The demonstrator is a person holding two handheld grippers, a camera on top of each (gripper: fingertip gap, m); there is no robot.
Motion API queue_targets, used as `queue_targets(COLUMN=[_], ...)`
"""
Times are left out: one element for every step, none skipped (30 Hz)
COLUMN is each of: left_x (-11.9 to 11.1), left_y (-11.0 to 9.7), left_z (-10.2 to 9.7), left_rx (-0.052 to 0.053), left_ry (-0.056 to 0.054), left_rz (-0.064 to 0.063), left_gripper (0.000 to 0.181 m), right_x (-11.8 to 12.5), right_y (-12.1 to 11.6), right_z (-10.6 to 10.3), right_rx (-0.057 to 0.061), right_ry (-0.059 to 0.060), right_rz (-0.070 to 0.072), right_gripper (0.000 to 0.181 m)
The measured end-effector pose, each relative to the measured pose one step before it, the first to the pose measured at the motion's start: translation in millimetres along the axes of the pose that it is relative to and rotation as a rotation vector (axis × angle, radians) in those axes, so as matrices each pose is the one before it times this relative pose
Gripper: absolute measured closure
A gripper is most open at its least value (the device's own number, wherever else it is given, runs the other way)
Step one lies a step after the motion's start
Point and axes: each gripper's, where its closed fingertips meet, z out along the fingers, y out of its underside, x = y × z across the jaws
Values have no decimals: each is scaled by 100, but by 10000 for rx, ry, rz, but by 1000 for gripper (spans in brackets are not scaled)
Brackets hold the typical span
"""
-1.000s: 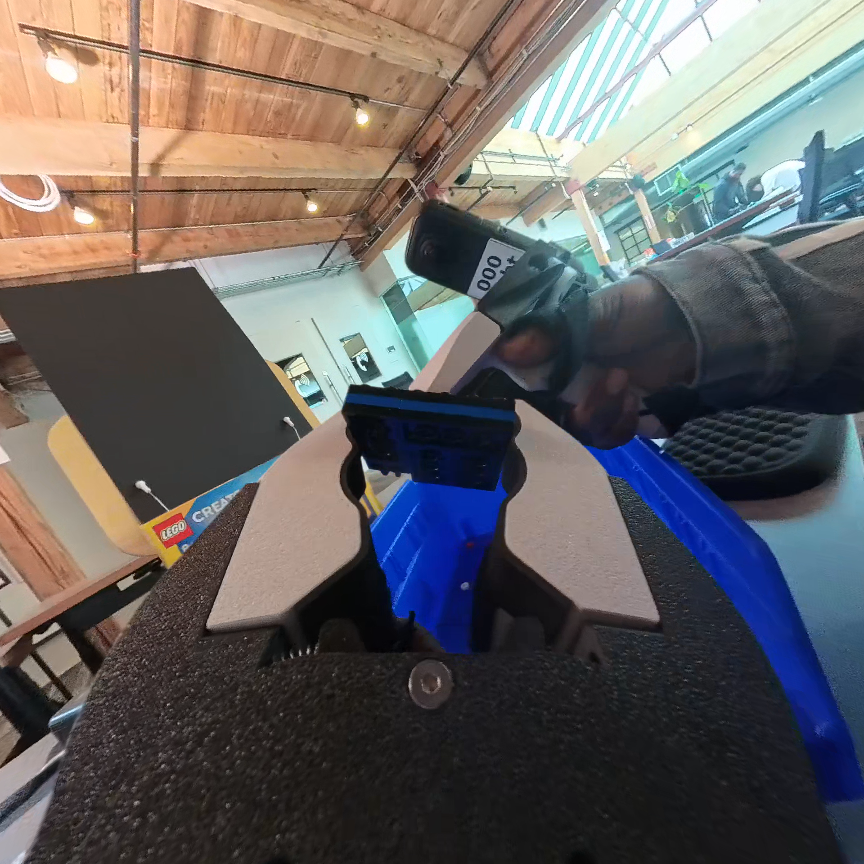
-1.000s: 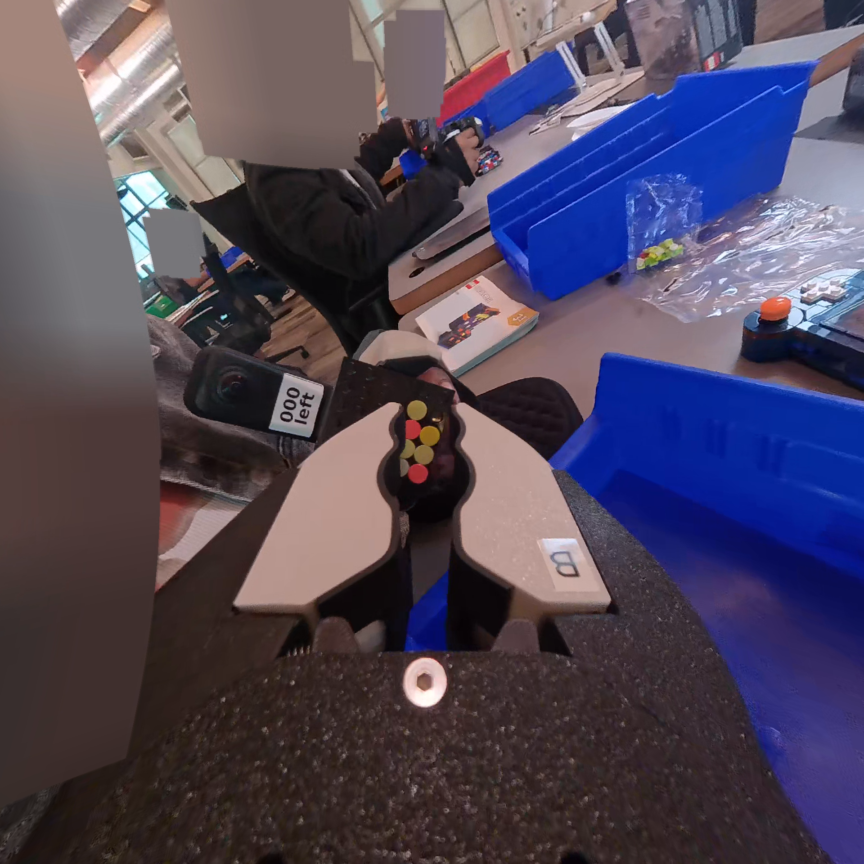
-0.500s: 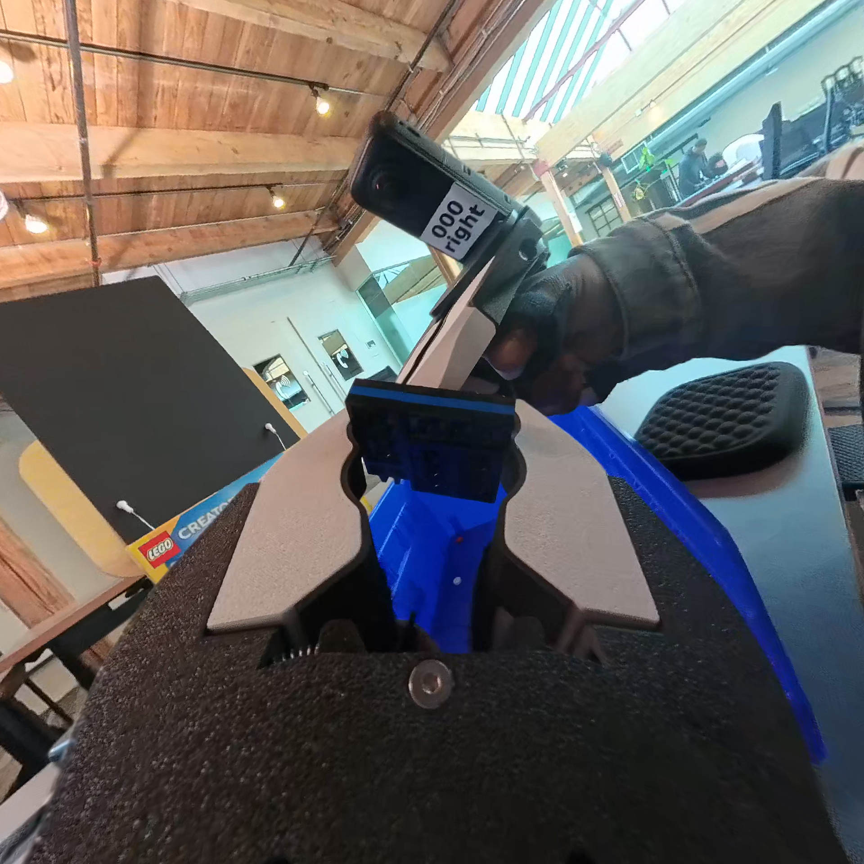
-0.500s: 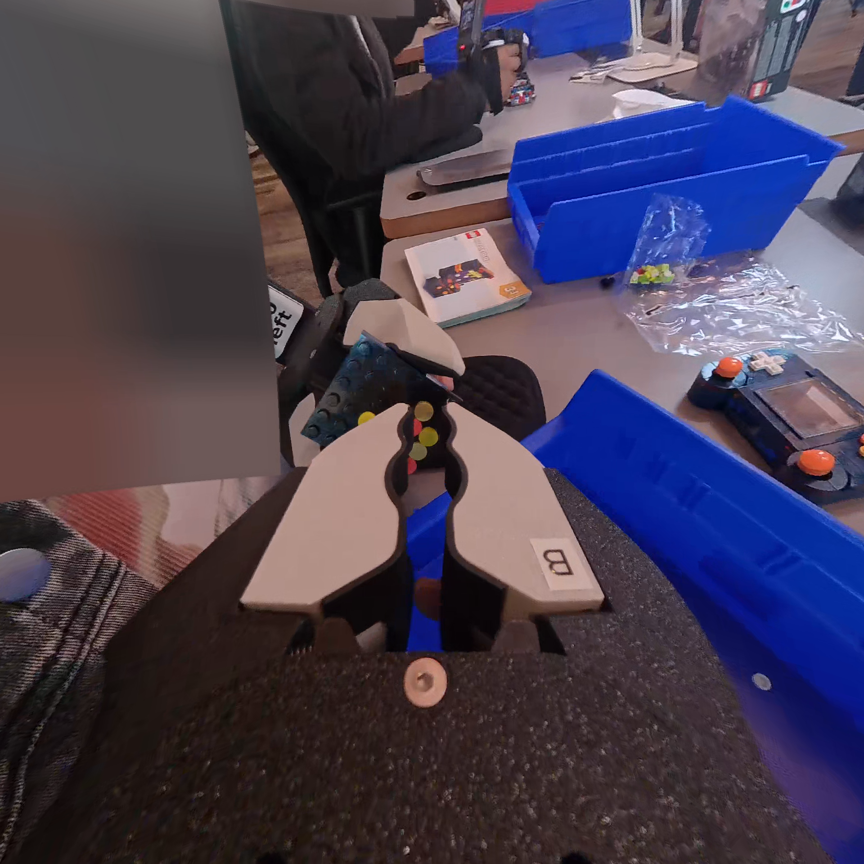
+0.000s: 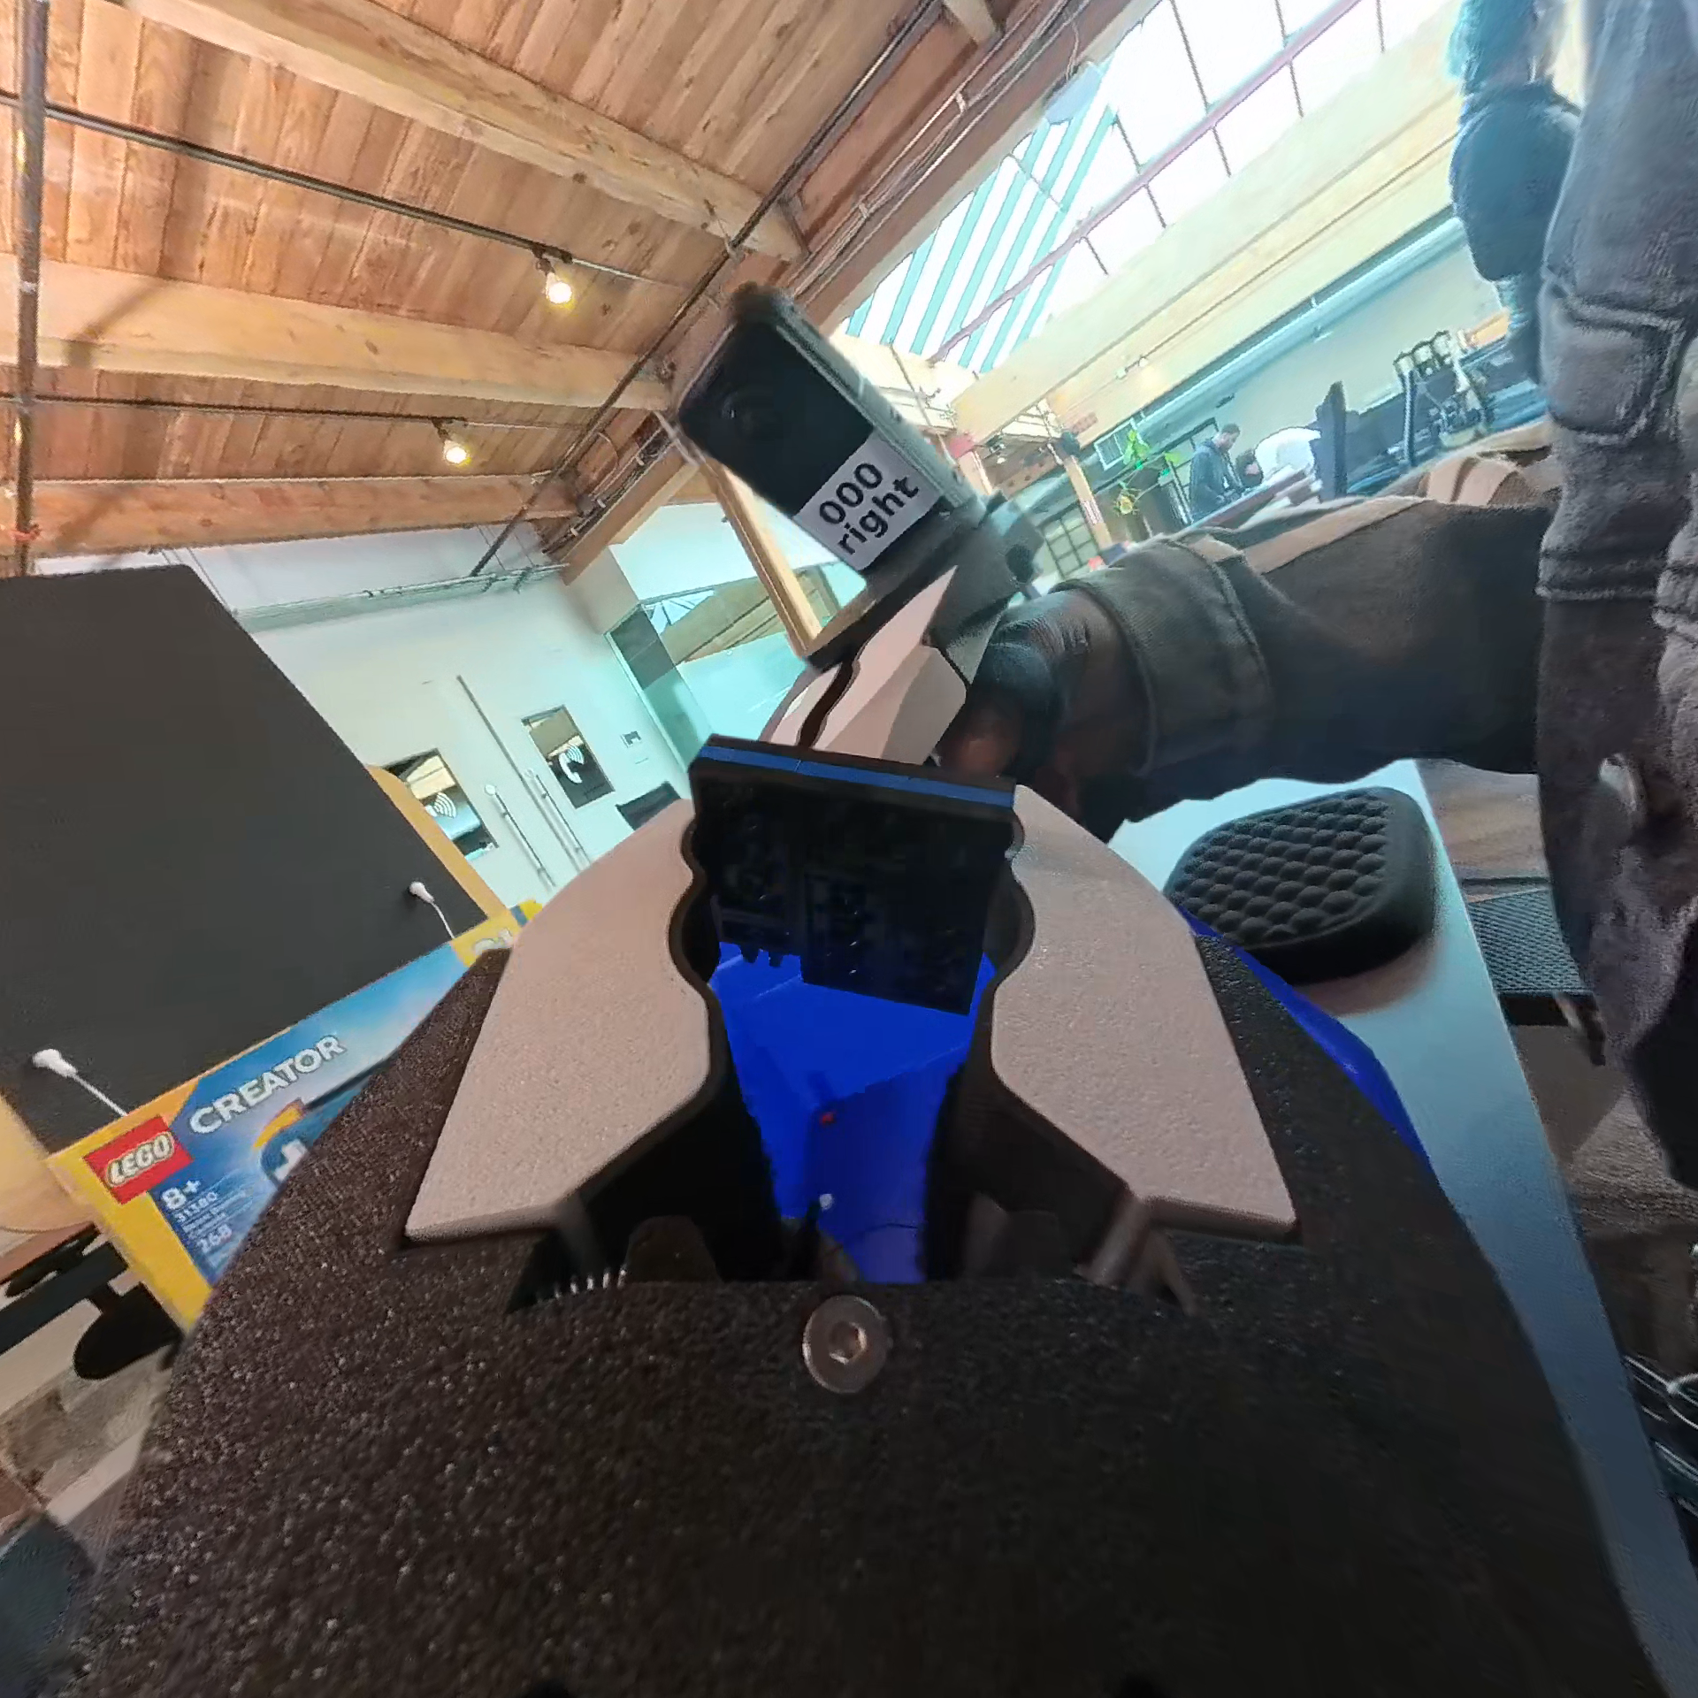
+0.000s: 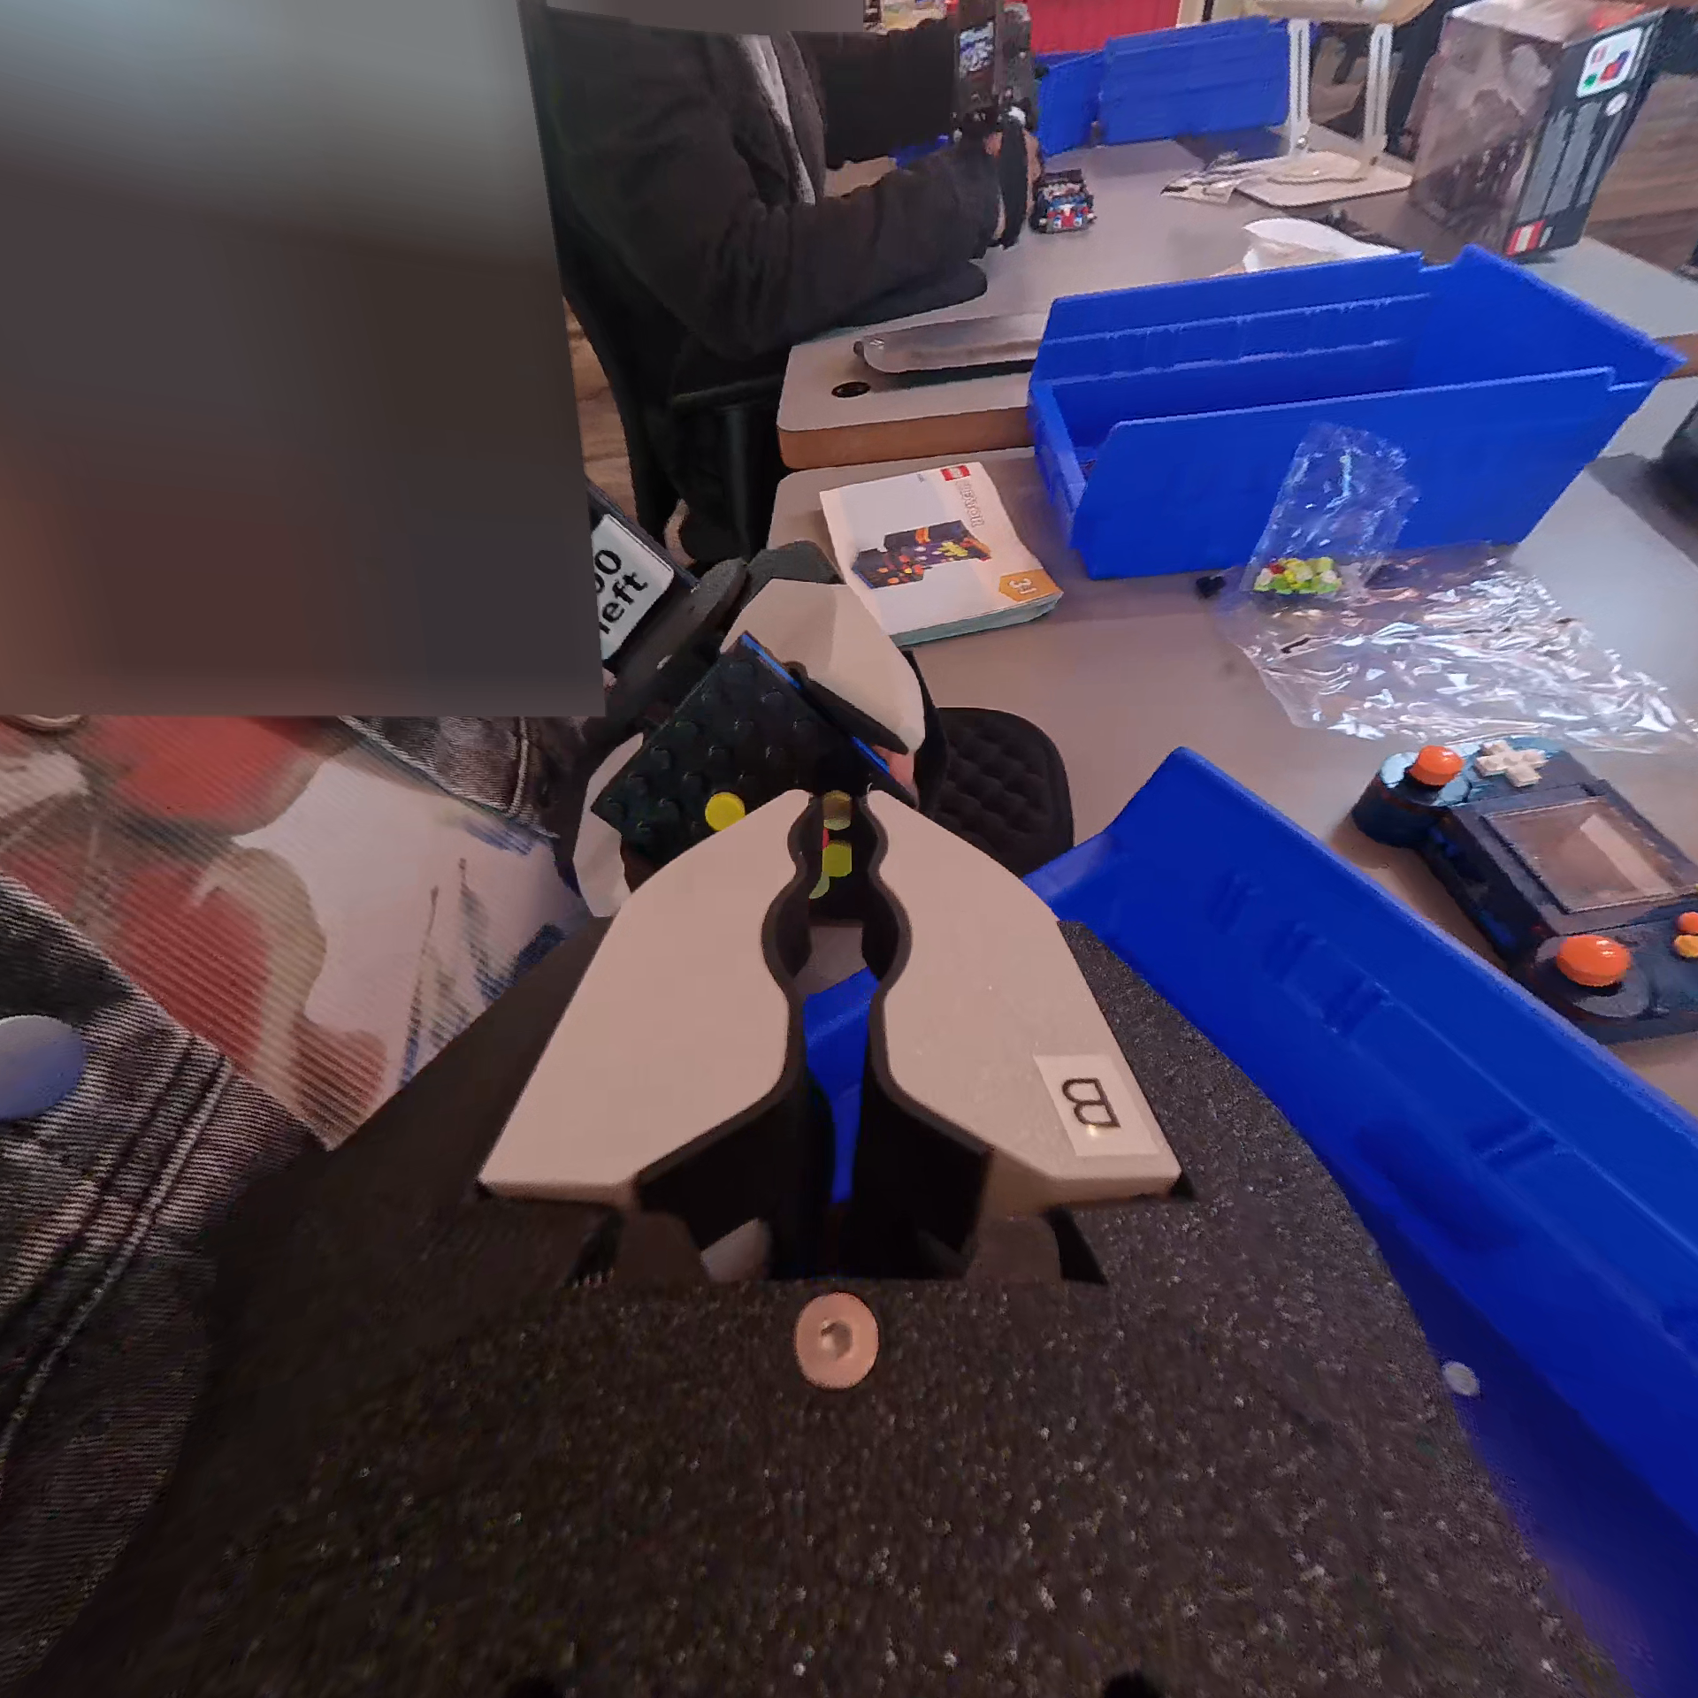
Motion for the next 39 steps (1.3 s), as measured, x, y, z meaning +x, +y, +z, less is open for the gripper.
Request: queue_targets(left_x=[32,43,110,96,108,55,19,10,-69,-79,-212,-507,-795,-648,-346,-312,-121,81,5,-163,-48,27,-25,245,70,-95,14,-67,-65,111,17,92,181,147,126,40,30,64,59], left_y=[116,234,244,265,195,290,426,293,206,354,410,428,845,780,252,-38,8,10,-178,-188,-132,-289,-338,-346,-350,-260,-203,-217,-111,-114,-182,-174,-118,-207,-188,-157,78,134,35], left_z=[27,20,36,63,64,90,143,131,146,190,205,139,58,-22,-130,-163,-143,-143,-229,-278,-261,-269,-236,-189,-133,-59,-54,-58,-26,-22,-75,-57,-3,-8,-1,-14,24,41,31], left_rx=[-31,-123,-150,-177,-134,-220,-295,-147,-75,-224,-289,-240,-350,-257,-37,14,-41,38,235,260,199,301,319,297,266,183,142,141,37,36,102,116,71,129,147,108,-58,-87,-16], left_ry=[31,56,102,88,55,31,38,54,10,24,-39,-183,-157,5,62,-108,-25,110,1,-123,-32,3,-15,201,91,0,85,-6,-58,20,-40,46,135,73,27,-16,4,8,-32], left_rz=[-36,-62,-47,17,121,128,74,-66,-172,-36,86,20,-176,-315,-124,143,150,-3,-46,-57,-63,-108,-197,-211,-290,-304,-189,-70,120,280,246,128,50,149,256,245,181,215,320], left_gripper=[124,124,124,124,124,124,124,125,125,122,122,121,124,124,124,124,124,124,124,124,124,124,124,124,124,124,125,125,125,125,125,125,125,125,125,125,124,124,124], right_x=[57,47,62,97,34,66,179,185,91,270,393,425,-1,257,681,701,545,347,286,9,-345,-285,-412,-224,-103,-241,-241,-238,-289,-42,-70,-149,-72,-74,-143,-117,-9,79,40], right_y=[87,105,190,200,153,170,233,228,141,192,188,121,-202,-53,458,814,594,188,-396,-487,-376,-293,-219,-218,-199,-219,-251,-113,12,65,2,-141,-134,-104,-203,-105,4,107,-4], right_z=[-35,-26,-59,-47,-70,-47,-75,-134,-89,-125,-90,-100,19,78,34,-26,-82,-46,-75,54,281,274,334,282,276,302,289,282,308,340,62,-42,-58,-65,-37,-27,-12,-15,-28], right_rx=[-16,-32,-63,-74,-43,-66,-148,-145,-57,-71,-43,67,183,16,-365,-485,-308,-3,431,470,333,250,166,131,100,62,63,-19,-109,-93,9,143,140,94,146,98,32,-47,13], right_ry=[116,118,69,33,-26,-3,99,89,39,-6,-15,60,-301,-54,192,181,79,-68,40,-134,-312,-176,-150,57,184,87,88,32,-76,6,-46,-106,-88,-119,-234,-130,-24,57,81], right_rz=[-224,-201,-181,-111,-71,-86,-153,-235,-240,-171,-74,-111,-128,-32,-82,-188,-42,227,264,372,488,390,86,-40,-78,-99,-69,-35,88,231,196,133,162,187,209,250,216,139,71], right_gripper=[175,175,175,175,175,175,175,175,175,175,175,180,180,181,181,181,181,181,181,181,181,168,168,168,168,168,169,170,170,169,169,169,169,168,169,169,169,169,169])
